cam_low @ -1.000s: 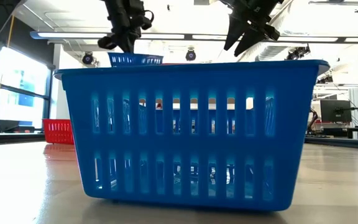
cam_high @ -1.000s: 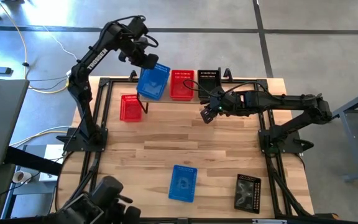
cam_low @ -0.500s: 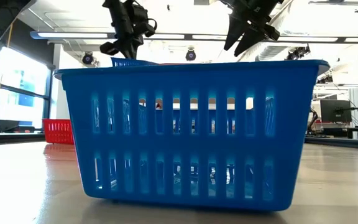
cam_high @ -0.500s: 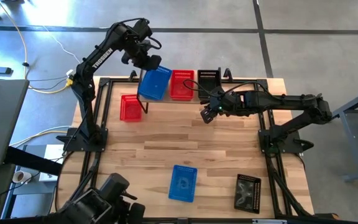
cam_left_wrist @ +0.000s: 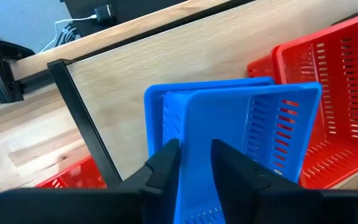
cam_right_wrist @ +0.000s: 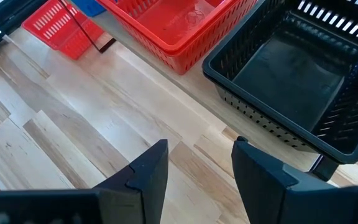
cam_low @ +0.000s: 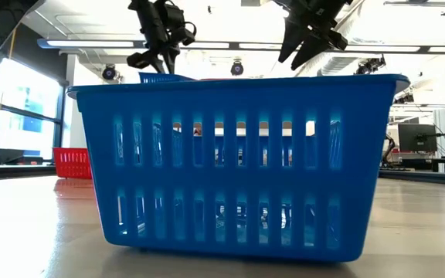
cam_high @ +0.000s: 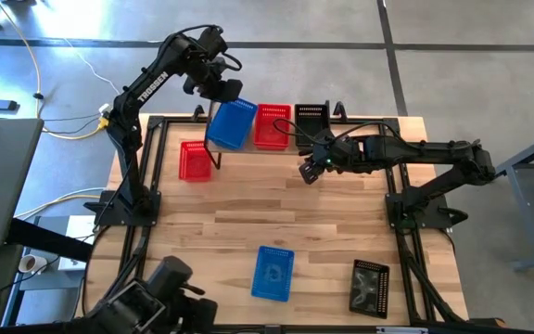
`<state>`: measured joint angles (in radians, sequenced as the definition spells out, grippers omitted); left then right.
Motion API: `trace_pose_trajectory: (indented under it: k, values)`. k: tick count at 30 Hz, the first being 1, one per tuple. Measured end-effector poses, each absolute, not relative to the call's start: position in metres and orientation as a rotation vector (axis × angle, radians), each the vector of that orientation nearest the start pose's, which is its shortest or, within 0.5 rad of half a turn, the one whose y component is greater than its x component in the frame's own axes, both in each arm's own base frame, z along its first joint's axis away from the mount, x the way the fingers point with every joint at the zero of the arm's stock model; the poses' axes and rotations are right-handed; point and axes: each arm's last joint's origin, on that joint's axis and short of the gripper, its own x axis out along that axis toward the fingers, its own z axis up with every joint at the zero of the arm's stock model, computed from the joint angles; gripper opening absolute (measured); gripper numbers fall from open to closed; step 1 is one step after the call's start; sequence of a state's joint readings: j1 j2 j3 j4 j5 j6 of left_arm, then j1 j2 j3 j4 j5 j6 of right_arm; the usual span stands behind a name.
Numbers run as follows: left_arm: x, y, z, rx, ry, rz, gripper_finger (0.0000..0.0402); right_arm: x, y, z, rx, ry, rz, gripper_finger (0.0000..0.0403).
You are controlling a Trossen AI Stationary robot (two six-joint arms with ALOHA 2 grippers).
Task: Stack baskets on shelf by color
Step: Stack the top blue basket into the blue basket on the shelf
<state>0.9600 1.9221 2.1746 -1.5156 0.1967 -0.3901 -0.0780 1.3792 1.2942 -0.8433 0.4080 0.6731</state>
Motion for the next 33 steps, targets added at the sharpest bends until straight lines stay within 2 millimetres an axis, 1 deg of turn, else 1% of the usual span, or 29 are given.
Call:
trace_pose_trajectory:
  k: [4,7,13,17,22,28,30,33]
  values:
    - [0.210,0.295,0.379,-1.053,0.955,0.889,0.0105,0.274,-0.033,0.326,0.459,0.730,-0.737,0.0161]
    - [0.207,0.296,0.379,-1.051,0.961,0.890,0.0114,0.274,-0.033,0.326,0.465,0.732,-0.730,0.0161]
    - [0.200,0.298,0.381,-1.019,0.972,0.876,0.0115,0.274,-0.032,0.326,0.474,0.738,-0.717,0.0161]
    - [0.197,0.293,0.388,-0.924,0.987,0.822,0.0115,0.274,-0.032,0.326,0.474,0.739,-0.716,0.0161]
    - [0.202,0.271,0.403,-0.728,1.027,0.675,0.0115,0.274,-0.032,0.326,0.483,0.744,-0.703,0.0161]
    - [0.216,0.240,0.416,-0.519,1.072,0.505,0.0115,0.274,-0.032,0.326,0.486,0.743,-0.705,0.0161]
    - [0.221,0.230,0.419,-0.463,1.074,0.446,0.0115,0.274,-0.032,0.326,0.483,0.740,-0.710,0.0161]
    - [0.228,0.214,0.425,-0.424,1.050,0.348,0.0115,0.274,-0.033,0.326,0.477,0.736,-0.721,0.0161]
